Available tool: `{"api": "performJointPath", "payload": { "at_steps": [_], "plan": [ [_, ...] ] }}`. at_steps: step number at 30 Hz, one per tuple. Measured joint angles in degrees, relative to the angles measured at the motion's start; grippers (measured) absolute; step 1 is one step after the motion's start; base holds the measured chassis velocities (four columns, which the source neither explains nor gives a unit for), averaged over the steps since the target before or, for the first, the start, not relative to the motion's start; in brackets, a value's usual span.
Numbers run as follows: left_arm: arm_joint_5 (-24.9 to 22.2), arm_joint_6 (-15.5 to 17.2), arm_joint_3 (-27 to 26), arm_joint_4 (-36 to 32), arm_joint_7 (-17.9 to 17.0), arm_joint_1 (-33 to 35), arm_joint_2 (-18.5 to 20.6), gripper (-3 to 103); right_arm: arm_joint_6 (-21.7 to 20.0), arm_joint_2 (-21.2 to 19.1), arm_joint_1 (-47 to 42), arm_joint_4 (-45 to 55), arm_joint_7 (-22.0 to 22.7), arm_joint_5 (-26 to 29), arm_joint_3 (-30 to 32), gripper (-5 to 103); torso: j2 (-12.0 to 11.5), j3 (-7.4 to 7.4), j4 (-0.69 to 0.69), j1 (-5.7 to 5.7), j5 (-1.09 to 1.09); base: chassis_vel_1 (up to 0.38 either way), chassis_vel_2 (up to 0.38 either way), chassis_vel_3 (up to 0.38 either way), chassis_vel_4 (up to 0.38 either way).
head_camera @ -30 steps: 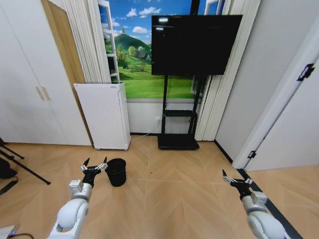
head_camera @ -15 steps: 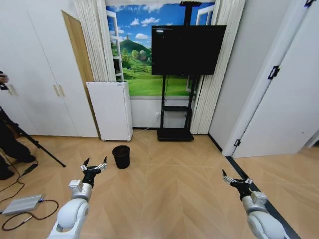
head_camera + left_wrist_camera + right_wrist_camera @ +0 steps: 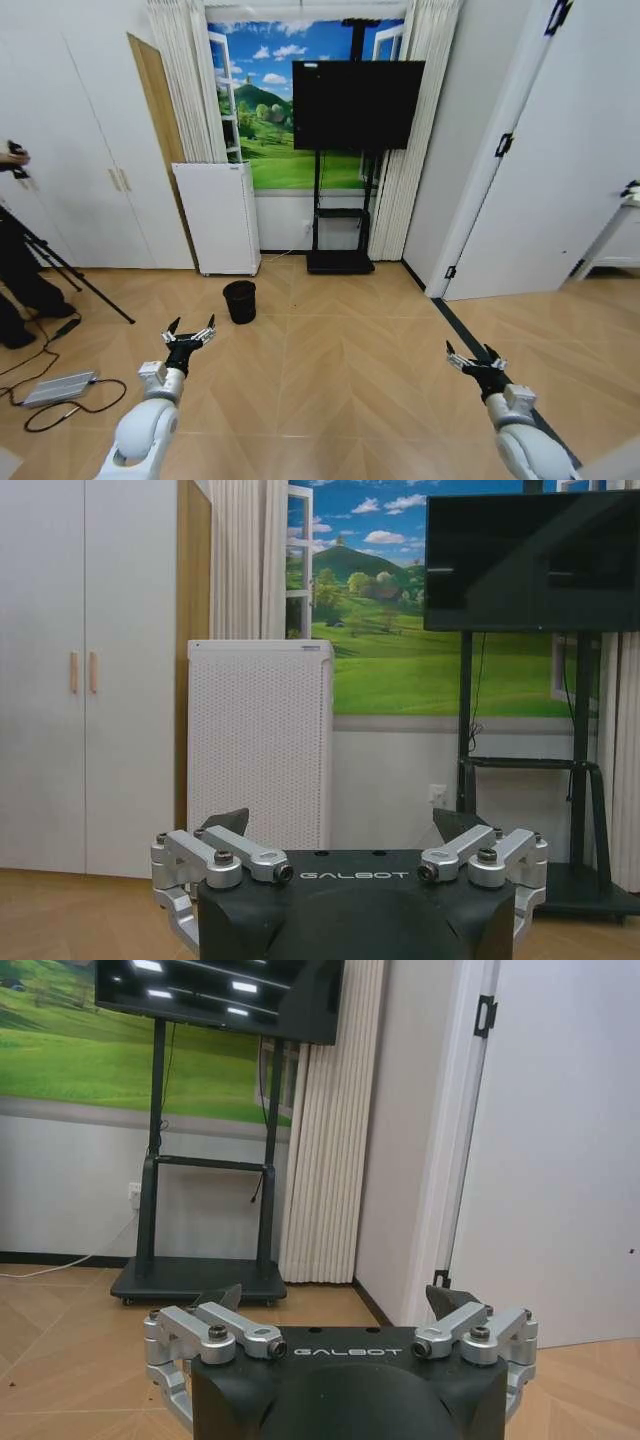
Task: Pick up the trash bin and place the garbage on the floor into it.
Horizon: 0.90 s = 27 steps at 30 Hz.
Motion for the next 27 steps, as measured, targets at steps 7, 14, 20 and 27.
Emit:
{"api": "performJointPath", "payload": {
  "at_steps": [7,14,20,27],
  "plan": [
    [0.0,0.0,-0.01,0.0,-0.02,0.01,0.0,100,0.0,0.0,0.0,0.0,0.0,0.0,0.0,100,0.0,-0.02,-0.06,-0.04,-0.03,-0.002,0.02,0.024,-0.011],
    [0.0,0.0,-0.01,0.0,-0.02,0.01,0.0,100,0.0,0.0,-0.01,0.0,0.0,0.0,0.0,100,0.01,-0.02,-0.05,-0.04,-0.03,0.054,0.024,-0.047,-0.038],
    [0.0,0.0,-0.02,0.0,-0.03,0.01,0.0,100,0.0,0.0,-0.01,0.0,0.0,0.0,0.0,100,0.01,-0.02,-0.02,-0.04,-0.03,0.13,0.123,-0.103,-0.129],
    [0.0,0.0,-0.03,0.0,-0.06,0.01,0.0,100,0.0,0.0,-0.01,0.0,0.0,0.0,0.0,100,0.01,-0.02,-0.04,-0.04,-0.03,0.052,0.059,-0.061,-0.069]
  ]
}}
